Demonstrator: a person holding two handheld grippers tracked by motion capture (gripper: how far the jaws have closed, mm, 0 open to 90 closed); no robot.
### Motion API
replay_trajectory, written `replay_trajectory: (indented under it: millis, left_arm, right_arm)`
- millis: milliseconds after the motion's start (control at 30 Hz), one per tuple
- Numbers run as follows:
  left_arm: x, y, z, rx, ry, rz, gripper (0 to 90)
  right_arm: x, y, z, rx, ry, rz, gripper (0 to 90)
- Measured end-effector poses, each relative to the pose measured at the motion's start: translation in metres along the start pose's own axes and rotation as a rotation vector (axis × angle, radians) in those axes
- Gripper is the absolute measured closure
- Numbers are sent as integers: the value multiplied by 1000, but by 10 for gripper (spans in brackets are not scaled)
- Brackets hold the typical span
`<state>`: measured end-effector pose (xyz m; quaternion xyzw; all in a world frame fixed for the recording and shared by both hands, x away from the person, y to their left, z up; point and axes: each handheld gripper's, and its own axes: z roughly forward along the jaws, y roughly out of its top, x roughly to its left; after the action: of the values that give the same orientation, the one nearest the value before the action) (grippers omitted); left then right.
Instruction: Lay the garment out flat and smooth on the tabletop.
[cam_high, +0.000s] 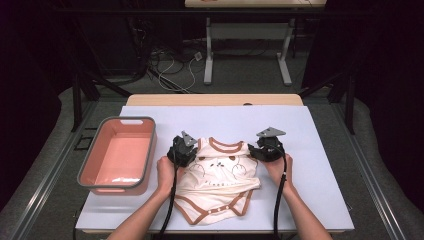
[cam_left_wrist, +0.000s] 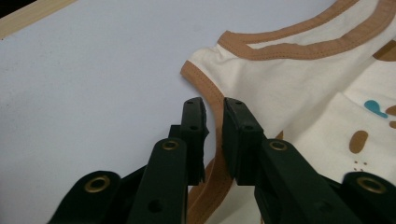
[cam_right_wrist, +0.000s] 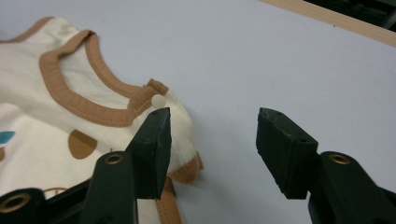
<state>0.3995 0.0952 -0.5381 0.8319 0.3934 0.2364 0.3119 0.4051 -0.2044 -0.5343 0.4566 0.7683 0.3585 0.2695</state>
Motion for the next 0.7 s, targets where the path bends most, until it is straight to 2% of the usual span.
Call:
replay_trajectory:
  millis: [67, 200, 267, 300, 333, 400, 500, 633, 700]
  left_arm:
    - [-2, 0, -4, -6, 6, 4, 731]
    - [-5, -2, -15, -7, 9, 43, 632]
    - [-6, -4, -20, -6, -11, 48, 588]
    - [-6, -5, -23, -1, -36, 56, 569]
    - [-7, -6, -24, 17, -60, 69, 550]
    - [-11, -9, -26, 56, -83, 89, 499]
    - [-15, -12, -26, 86, -103, 101, 462]
    - [-18, -12, -27, 120, -132, 102, 404]
    - [-20, -13, -28, 121, -145, 101, 383]
  right_arm:
    - [0, 2, -4, 0, 19, 6, 436]
    - [5, 1, -13, 34, 79, 17, 431]
    - [8, -1, -16, 65, 117, 22, 434]
    - [10, -2, -16, 88, 142, 25, 435]
    - [11, -4, -16, 97, 165, 30, 438]
    - [15, -8, -17, 140, 190, 23, 437]
    - [22, -12, -17, 193, 203, 1, 431]
    - [27, -15, -13, 179, 206, -8, 403]
    - [27, -14, -13, 213, 189, -18, 388]
